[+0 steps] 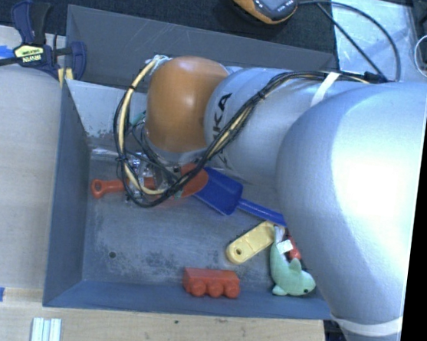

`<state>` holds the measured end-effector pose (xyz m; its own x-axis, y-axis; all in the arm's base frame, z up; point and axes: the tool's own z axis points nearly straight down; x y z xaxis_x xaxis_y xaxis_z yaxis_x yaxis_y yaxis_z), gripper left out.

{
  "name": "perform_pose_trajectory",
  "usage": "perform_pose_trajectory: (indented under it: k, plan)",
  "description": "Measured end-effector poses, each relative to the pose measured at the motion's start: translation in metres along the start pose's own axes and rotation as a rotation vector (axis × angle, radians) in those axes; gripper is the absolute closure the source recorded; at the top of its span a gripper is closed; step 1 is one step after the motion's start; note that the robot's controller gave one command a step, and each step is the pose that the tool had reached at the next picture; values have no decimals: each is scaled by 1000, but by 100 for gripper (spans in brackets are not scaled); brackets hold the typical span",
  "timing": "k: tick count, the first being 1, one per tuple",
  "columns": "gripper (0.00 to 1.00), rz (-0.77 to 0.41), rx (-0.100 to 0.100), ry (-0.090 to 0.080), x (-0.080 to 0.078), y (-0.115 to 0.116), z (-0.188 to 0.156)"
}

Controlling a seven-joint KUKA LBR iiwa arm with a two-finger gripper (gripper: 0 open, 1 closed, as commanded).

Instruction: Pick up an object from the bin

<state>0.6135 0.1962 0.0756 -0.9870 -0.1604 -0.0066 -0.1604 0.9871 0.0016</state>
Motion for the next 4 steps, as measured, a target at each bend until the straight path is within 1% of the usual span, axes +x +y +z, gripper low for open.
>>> perform_pose_trajectory:
  k: [1, 2, 3, 4]
  plan:
    - [100, 0, 0, 0, 0, 0, 0]
    - [100, 1, 0, 4, 2, 0, -5]
    - [100, 1, 1, 7, 2, 0, -25]
    - [100, 1, 0, 2, 1, 0, -44]
